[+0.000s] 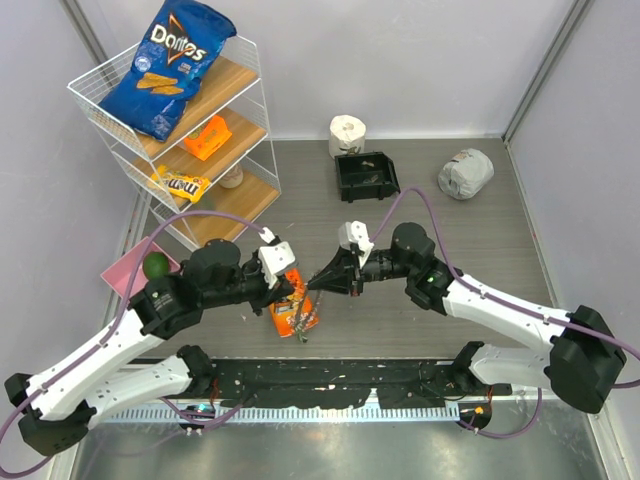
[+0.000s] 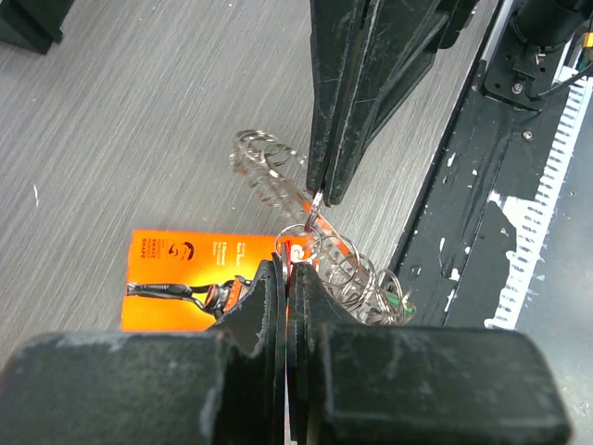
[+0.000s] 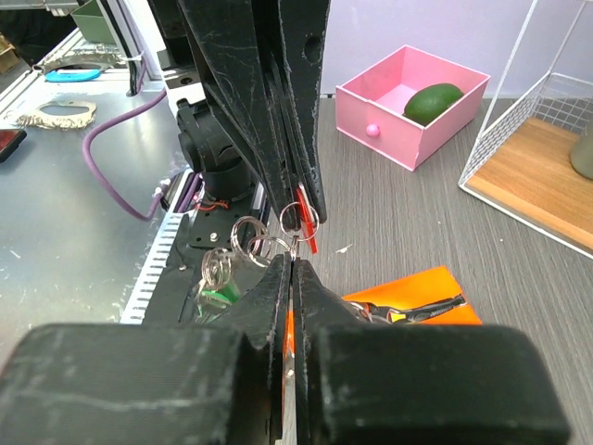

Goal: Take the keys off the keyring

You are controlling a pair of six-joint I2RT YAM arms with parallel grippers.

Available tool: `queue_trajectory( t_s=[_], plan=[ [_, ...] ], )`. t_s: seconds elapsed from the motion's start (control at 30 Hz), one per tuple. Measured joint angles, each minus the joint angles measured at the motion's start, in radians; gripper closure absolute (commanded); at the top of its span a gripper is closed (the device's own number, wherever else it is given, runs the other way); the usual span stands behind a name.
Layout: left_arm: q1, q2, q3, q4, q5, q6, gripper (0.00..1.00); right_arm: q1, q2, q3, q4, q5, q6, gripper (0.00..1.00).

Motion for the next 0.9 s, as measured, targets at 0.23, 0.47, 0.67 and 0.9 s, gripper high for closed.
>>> queue_trajectory(
  t_s=[0.23, 0.47, 0.67, 0.9],
  plan=[
    [0.0, 0.017, -0.023, 0.018, -0.002, -0.023, 1.0, -0.001, -0.011, -0.016, 0.009, 0.003, 0.021, 0.95],
    [0.0, 0.047, -0.046, 0.032, 0.015, -0.031, 1.0, -0.003, -0.022, -0.029, 0.034, 0.014, 0.037, 0.95],
    [0.0, 0.06, -0.058, 0.057, 0.022, -0.034, 1.0, -0.005, -0.028, -0.061, 0.096, 0.034, 0.075, 0.95],
    [0.0, 0.068, -0.067, 0.087, 0.031, -0.033, 1.0, -0.005, -0.029, -0.093, 0.179, 0.042, 0.132, 0.95]
  ],
)
